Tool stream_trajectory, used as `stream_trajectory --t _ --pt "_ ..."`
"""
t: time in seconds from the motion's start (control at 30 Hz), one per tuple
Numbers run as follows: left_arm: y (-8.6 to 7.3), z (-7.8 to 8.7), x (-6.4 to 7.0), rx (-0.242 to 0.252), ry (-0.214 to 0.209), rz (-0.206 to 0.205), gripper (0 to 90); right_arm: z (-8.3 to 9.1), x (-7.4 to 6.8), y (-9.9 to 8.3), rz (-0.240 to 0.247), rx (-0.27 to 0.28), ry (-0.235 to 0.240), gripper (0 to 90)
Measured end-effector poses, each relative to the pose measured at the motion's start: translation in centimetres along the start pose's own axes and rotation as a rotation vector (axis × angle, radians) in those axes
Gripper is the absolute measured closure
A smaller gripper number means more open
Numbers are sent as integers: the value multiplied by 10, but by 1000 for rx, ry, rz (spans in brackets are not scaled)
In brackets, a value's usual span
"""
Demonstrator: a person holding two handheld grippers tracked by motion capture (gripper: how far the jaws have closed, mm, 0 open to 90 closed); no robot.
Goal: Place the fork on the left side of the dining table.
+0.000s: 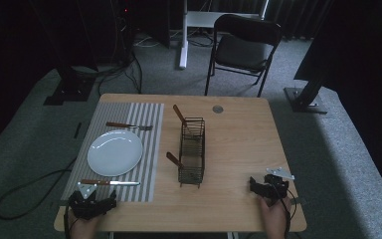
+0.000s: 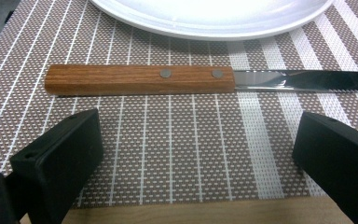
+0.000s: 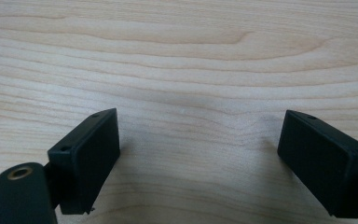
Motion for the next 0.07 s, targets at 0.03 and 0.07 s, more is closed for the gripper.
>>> stream_trajectory --t 0.03,0.07 --pt "1 0 0 -6 1 1 17 0 0 0 0 0 0 124" --pt "1 -1 0 -9 3 3 16 0 0 0 0 0 0 124"
Point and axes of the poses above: each handheld gripper's, and its own axes: z roughly backward along the jaws, y roughly out of its top, x roughly to its right, the point moved 2 cm from there along -z, roughly forward along the jaws, and after that the axes turned 14 degrees about -y, right-handed, at the moved point
